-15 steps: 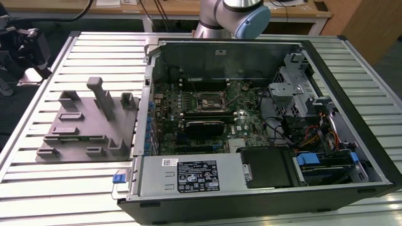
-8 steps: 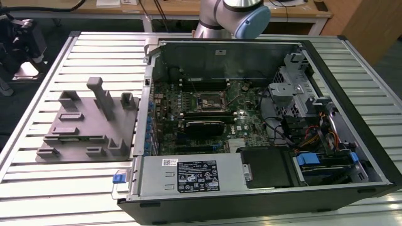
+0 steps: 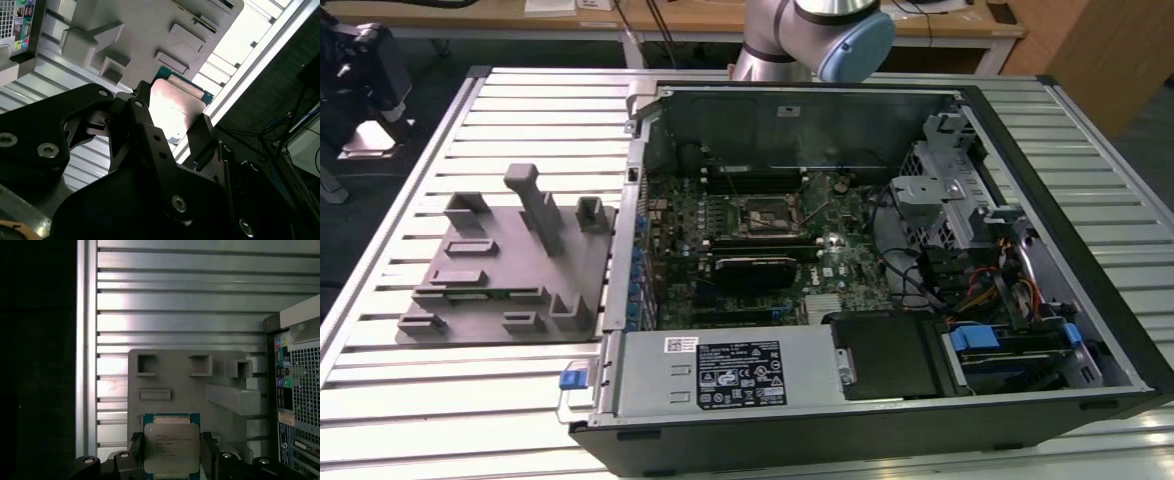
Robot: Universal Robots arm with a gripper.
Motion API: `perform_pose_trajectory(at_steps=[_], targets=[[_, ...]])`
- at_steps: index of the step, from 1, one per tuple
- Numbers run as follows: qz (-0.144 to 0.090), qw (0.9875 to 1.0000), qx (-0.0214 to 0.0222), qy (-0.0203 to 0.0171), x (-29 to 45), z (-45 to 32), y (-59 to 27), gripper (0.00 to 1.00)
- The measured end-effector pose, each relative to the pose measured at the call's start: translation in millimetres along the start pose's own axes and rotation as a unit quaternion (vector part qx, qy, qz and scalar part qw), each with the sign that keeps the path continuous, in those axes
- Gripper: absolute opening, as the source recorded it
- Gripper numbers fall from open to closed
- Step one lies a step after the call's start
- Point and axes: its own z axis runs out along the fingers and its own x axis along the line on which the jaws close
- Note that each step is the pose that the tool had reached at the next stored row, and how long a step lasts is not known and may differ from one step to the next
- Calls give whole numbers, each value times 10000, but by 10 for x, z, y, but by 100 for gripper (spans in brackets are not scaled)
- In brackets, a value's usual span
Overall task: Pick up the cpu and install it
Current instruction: 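Pick up the cpu and move it towards the insertion slot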
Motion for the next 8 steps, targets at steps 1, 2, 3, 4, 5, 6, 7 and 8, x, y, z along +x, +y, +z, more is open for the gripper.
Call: perform_pose_trajectory(at_steps=[1,2,3,4,5,6,7,8], targets=[[0,10000,-1,-2,-1,-12,1,54],[0,10000,0,-4,-2,-23,1,54],[-1,10000,-1,-8,-2,-33,2,54],[-1,10000,-1,-10,-2,-34,2,54],[-1,10000,-1,-11,-2,-34,2,54],[-1,10000,-1,-11,-2,-34,2,54],[-1,10000,-1,-11,-2,-34,2,54],[-1,10000,0,-10,-2,-35,2,54]])
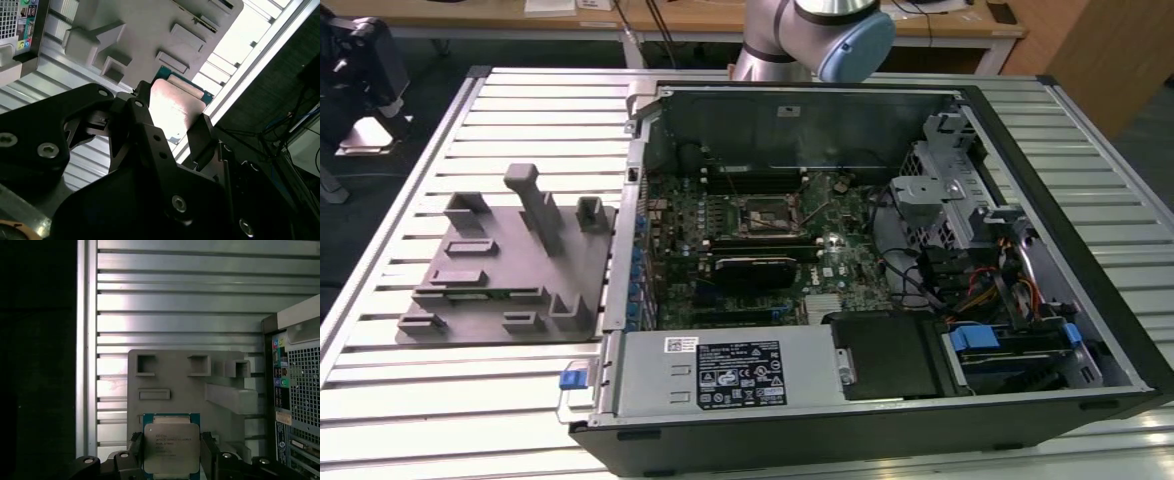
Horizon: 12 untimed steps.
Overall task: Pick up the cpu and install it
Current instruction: 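Pick up the cpu and move it towards the insertion slot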
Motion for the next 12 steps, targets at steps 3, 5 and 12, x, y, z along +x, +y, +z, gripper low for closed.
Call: perform_pose_trajectory(at_steps=[3,5,12], targets=[[0,10000,1,1,-16,-1,1,54],[0,10000,0,0,-51,4,2,54],[0,10000,0,0,-238,18,8,54]])
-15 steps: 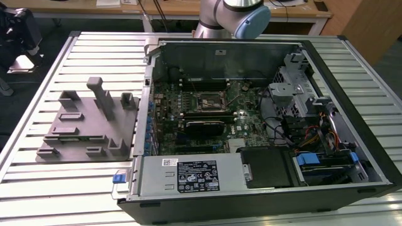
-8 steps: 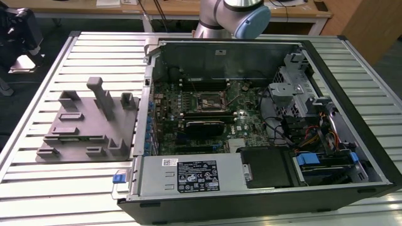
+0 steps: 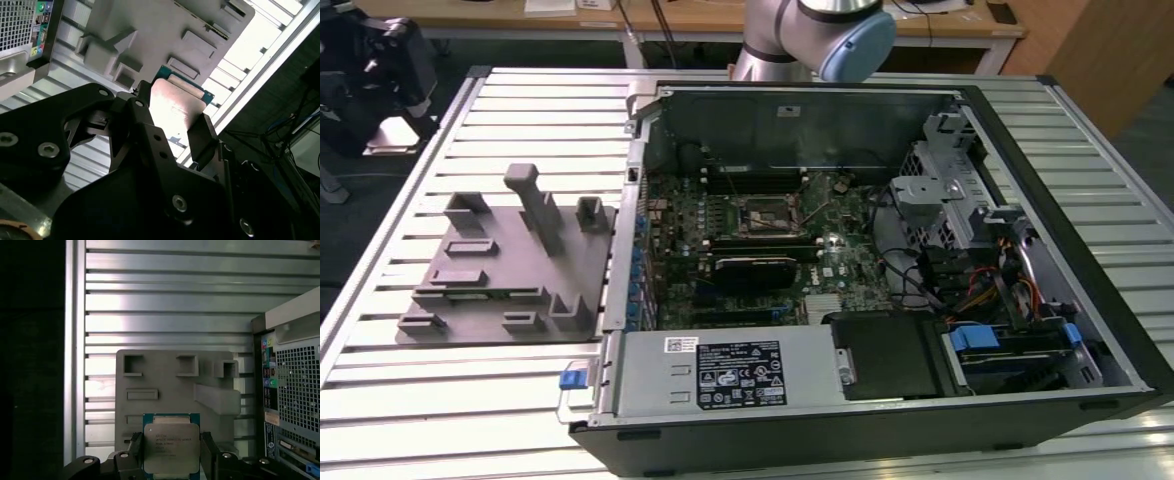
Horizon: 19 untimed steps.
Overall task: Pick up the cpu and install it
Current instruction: 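Pick up the cpu and move it towards the insertion slot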
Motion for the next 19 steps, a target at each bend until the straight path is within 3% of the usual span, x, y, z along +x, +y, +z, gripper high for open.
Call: perform_pose_trajectory(at_steps=[11,19], targets=[[0,10000,0,0,-410,31,19,54],[0,10000,0,0,-764,58,37,54]])
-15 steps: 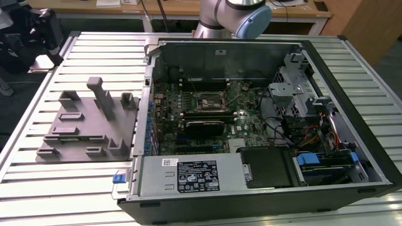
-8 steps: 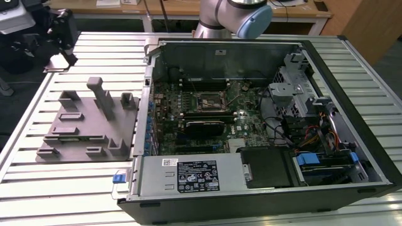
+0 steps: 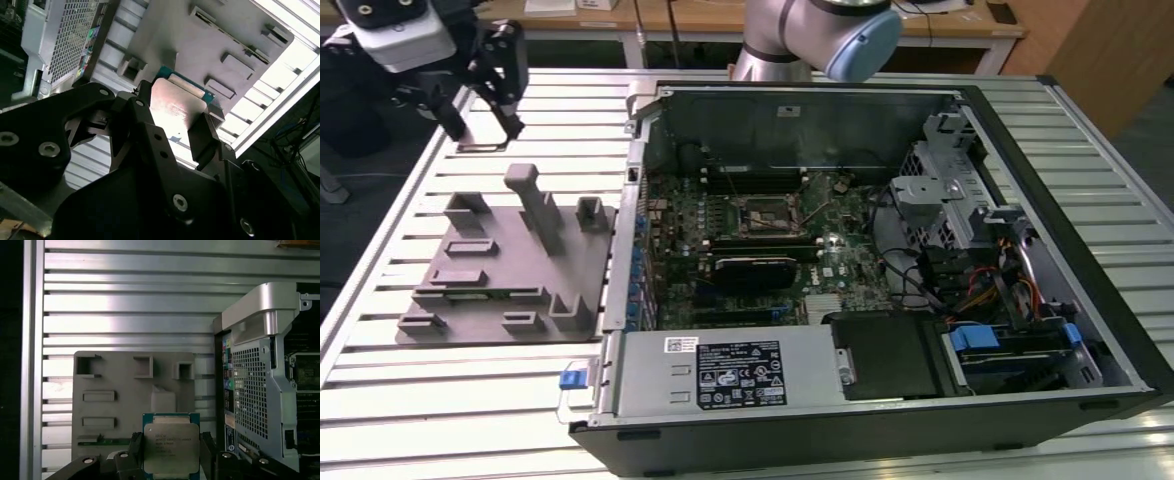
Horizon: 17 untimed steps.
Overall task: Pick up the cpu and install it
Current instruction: 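Pick up the cpu and move it towards the insertion slot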
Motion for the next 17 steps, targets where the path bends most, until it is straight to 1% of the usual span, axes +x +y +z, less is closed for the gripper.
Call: perform_pose_trajectory(at_steps=[17], targets=[[0,10000,0,1,-766,59,54,54]])
